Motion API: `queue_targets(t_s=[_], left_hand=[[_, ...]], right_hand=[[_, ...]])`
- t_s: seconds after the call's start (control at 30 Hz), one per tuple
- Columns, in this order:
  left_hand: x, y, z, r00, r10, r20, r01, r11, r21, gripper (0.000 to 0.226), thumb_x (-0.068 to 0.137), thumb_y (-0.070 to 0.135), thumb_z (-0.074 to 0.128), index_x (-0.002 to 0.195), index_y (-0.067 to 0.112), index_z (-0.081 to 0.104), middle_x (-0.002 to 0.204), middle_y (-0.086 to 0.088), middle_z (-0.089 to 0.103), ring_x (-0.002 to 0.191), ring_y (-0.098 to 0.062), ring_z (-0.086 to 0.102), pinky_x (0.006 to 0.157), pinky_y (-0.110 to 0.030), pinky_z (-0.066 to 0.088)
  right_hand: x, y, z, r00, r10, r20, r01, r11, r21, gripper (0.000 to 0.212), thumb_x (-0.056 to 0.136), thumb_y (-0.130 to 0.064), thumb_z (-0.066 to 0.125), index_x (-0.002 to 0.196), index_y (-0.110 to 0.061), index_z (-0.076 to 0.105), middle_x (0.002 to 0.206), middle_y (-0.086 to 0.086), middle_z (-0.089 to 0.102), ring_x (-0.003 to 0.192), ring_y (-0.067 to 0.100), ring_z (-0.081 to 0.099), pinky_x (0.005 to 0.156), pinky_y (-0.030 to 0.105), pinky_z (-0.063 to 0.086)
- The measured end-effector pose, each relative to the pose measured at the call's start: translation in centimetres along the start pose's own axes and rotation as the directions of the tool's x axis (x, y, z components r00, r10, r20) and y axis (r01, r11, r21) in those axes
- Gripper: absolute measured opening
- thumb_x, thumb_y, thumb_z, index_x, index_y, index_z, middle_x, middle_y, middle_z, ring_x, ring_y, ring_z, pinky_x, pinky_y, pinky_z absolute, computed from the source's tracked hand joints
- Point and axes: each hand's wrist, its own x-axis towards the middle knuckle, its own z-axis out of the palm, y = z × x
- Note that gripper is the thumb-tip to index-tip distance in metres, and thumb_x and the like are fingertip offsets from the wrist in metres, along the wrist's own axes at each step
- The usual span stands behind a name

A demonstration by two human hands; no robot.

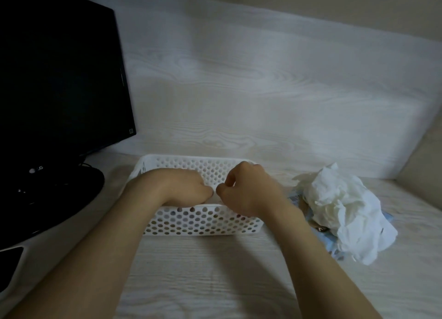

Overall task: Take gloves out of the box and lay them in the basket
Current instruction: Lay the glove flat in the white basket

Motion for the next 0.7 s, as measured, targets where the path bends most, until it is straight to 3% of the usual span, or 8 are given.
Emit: queue_targets(t_s=[0.07,0.13,0.23,0.33,0.47,0.57,0.63,0.7], left_hand=[[0.2,-0.1,0.0,1.000,-0.006,-0.019,0.006,1.000,0.000,0.042,0.104,0.043,0.038,0.081,0.017,0.063,0.087,-0.002,0.071,0.079,-0.017,0.061,0.084,-0.036,0.051],[0.5,-0.2,0.3,0.999,-0.008,-0.050,0.008,1.000,0.002,0.045,0.105,0.044,0.037,0.075,0.017,0.057,0.077,-0.001,0.064,0.071,-0.017,0.056,0.076,-0.036,0.048],[0.7,-0.5,0.5,0.994,-0.028,-0.105,0.029,1.000,0.002,0.047,0.106,0.045,0.037,0.071,0.018,0.053,0.073,0.000,0.063,0.066,-0.017,0.056,0.067,-0.031,0.045],[0.3,-0.3,0.6,0.965,-0.018,-0.263,0.023,1.000,0.014,0.045,0.102,0.041,0.040,0.072,0.015,0.062,0.078,-0.002,0.073,0.070,-0.022,0.069,0.069,-0.036,0.057],[-0.2,2.5,1.5,0.769,0.087,-0.633,-0.039,0.995,0.090,0.033,0.101,0.032,0.043,0.080,0.018,0.062,0.075,-0.001,0.065,0.064,-0.021,0.062,0.057,-0.033,0.047],[-0.6,5.2,3.2,0.534,0.207,-0.820,-0.115,0.978,0.172,0.023,0.102,0.031,0.042,0.091,0.020,0.059,0.078,0.002,0.061,0.063,-0.020,0.056,0.057,-0.031,0.037],[-0.6,6.5,4.7,0.394,0.333,-0.857,-0.163,0.942,0.292,0.019,0.098,0.028,0.045,0.101,0.020,0.062,0.084,0.001,0.063,0.067,-0.024,0.060,0.059,-0.033,0.039],[-0.2,7.6,6.2,0.359,0.433,-0.827,-0.238,0.899,0.367,0.027,0.094,0.026,0.048,0.114,0.018,0.064,0.096,-0.003,0.064,0.083,-0.027,0.062,0.072,-0.040,0.047]], right_hand=[[0.0,-0.2,0.8,0.996,0.006,-0.094,-0.003,0.999,0.039,0.034,0.083,-0.021,0.060,0.056,-0.007,0.044,0.046,0.007,0.047,0.040,0.025,0.041,0.041,0.034,0.039],[0.1,-0.3,1.4,0.980,0.011,-0.198,-0.002,0.999,0.044,0.032,0.082,-0.021,0.060,0.058,-0.004,0.048,0.048,0.009,0.047,0.041,0.023,0.038,0.041,0.031,0.035],[0.1,-0.6,2.0,0.945,-0.011,-0.326,0.022,0.999,0.031,0.026,0.088,-0.024,0.062,0.079,-0.001,0.068,0.058,0.014,0.063,0.045,0.032,0.052,0.041,0.038,0.047],[0.1,-0.6,2.1,0.919,-0.078,-0.387,0.116,0.990,0.078,0.017,0.096,-0.025,0.060,0.096,-0.012,0.071,0.056,0.002,0.061,0.044,0.020,0.055,0.046,0.039,0.052],[-0.1,0.2,0.9,0.880,-0.092,-0.466,0.159,0.981,0.107,0.017,0.098,-0.013,0.058,0.111,-0.013,0.069,0.056,-0.008,0.053,0.048,0.008,0.047,0.052,0.030,0.040],[-1.3,1.6,-1.3,0.829,-0.071,-0.555,0.136,0.988,0.077,0.027,0.093,-0.003,0.054,0.113,-0.012,0.070,0.067,-0.008,0.056,0.063,0.012,0.054,0.062,0.032,0.044],[-2.4,2.7,-2.5,0.789,-0.064,-0.612,0.110,0.993,0.039,0.031,0.089,0.001,0.055,0.112,-0.013,0.071,0.083,-0.001,0.068,0.080,0.020,0.063,0.072,0.038,0.052],[-3.5,3.9,-3.6,0.730,-0.033,-0.683,0.034,0.999,-0.011,0.037,0.083,0.004,0.056,0.109,-0.016,0.072,0.095,0.002,0.072,0.092,0.026,0.063,0.079,0.041,0.050]])
